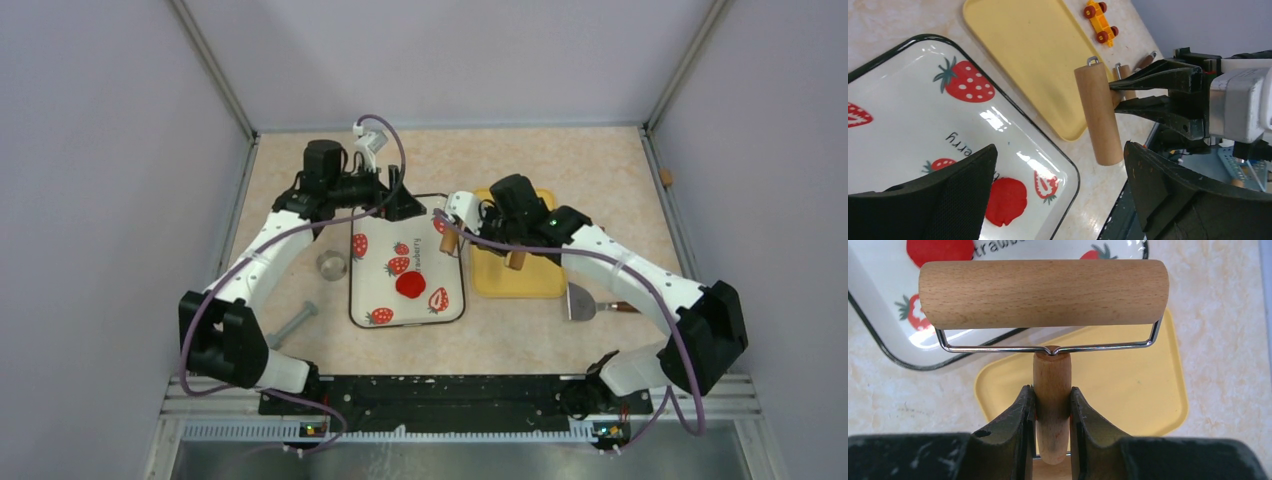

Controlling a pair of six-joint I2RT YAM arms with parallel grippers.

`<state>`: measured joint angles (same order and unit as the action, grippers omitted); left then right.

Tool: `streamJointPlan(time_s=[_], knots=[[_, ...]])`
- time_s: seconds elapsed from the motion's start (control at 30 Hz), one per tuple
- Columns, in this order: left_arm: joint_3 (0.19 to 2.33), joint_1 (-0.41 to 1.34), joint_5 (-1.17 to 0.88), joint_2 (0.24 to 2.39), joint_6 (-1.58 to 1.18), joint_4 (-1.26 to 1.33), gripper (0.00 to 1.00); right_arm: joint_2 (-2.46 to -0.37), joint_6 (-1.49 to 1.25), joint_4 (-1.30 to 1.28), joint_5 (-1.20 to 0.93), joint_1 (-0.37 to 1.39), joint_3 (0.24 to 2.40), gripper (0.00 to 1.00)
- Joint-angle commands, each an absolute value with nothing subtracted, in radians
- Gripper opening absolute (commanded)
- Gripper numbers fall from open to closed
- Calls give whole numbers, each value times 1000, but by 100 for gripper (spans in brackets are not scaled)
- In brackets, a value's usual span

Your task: Roll out the dumpling wrappers from the dough

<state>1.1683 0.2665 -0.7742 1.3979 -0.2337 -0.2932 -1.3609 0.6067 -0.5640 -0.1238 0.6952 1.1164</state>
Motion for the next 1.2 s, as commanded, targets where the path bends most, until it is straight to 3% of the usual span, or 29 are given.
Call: streamJointPlan(time_s=[0.0, 0.33, 0.4, 0.57, 0.8, 0.83, 0.9, 0.93, 1.03, 1.17], knots=[[1207, 305, -838, 1463, -430, -153, 99, -1400, 559, -454, -103, 692, 1254, 0], [1285, 398, -864, 1625, -494, -83, 99, -1456, 548, -413, -129, 738, 1337, 0], [1302, 405, -886, 1656, -495, -79, 95, -1458, 543, -407, -124, 749, 1342, 0], [1303, 405, -964, 1702, -538, -27, 66, -1447, 538, -409, -115, 753, 1341, 0], [1274, 388, -1087, 1712, -590, 83, 3, -1415, 560, -451, -115, 751, 1327, 0], [1263, 377, -1088, 1707, -601, 95, 0, -1405, 575, -488, -154, 749, 1327, 17], [1248, 353, -1114, 1704, -630, 127, 0, -1378, 544, -529, -193, 738, 1320, 62], [1247, 340, -1139, 1704, -643, 138, 0, -1358, 503, -561, -233, 719, 1326, 76], [1243, 301, -1226, 1696, -684, 175, 0, -1329, 280, -598, -374, 603, 1373, 91], [1167, 273, -1258, 1625, -779, 370, 0, -1347, -53, -598, -616, 392, 1402, 92]])
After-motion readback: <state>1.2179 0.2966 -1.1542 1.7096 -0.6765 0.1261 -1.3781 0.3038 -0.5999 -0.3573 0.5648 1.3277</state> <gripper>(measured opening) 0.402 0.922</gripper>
